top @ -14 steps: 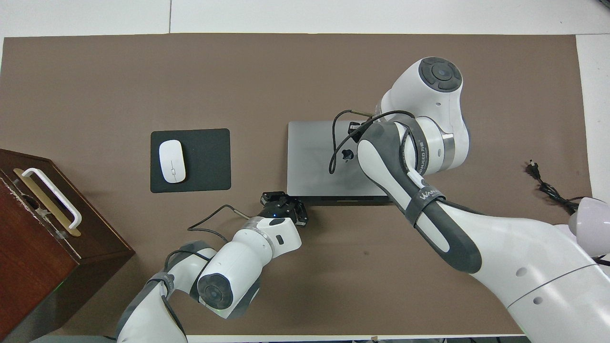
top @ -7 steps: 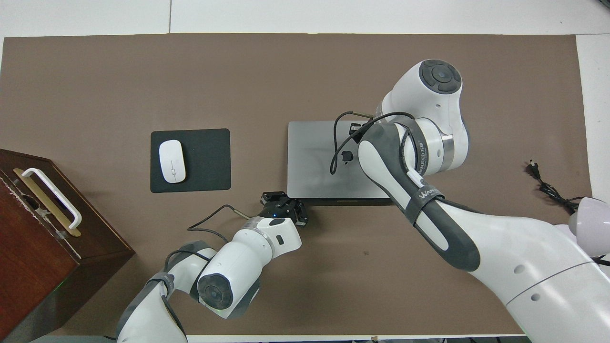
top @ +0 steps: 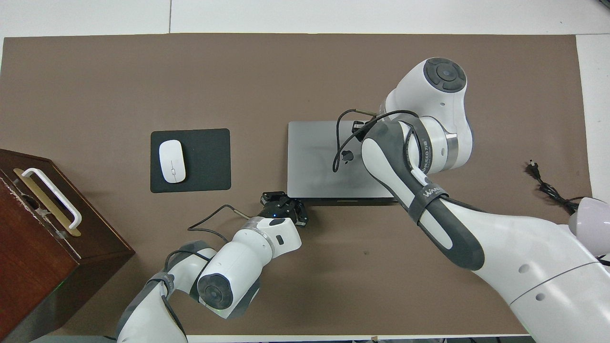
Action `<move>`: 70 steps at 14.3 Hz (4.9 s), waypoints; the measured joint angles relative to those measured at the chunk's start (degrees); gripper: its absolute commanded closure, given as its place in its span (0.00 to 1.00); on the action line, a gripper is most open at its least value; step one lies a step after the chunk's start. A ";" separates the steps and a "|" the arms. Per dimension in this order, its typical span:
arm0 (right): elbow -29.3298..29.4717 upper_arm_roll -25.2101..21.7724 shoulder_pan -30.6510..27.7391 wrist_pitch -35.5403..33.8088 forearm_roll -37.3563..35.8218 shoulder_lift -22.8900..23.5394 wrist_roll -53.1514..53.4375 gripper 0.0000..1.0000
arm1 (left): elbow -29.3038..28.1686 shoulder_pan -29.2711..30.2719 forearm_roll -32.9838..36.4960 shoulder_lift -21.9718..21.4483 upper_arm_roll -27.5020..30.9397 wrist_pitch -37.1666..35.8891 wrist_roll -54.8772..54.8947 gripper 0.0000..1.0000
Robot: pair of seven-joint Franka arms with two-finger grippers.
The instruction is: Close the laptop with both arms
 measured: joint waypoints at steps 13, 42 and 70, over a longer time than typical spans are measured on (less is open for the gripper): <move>2.60 -0.72 -5.85 0.20 -3.88 -6.24 -11.75 0.07 | -0.63 0.71 -0.05 -0.90 1.03 -1.04 -0.07 1.00; 4.50 -1.35 -17.71 -23.72 -11.61 -29.57 -28.26 0.00 | 28.10 37.47 0.39 -30.13 2.11 -90.27 6.77 0.00; -1.41 -1.60 -20.32 -27.02 -11.61 -33.21 -32.28 0.00 | 48.40 43.73 4.54 -16.74 2.09 -102.67 6.81 0.00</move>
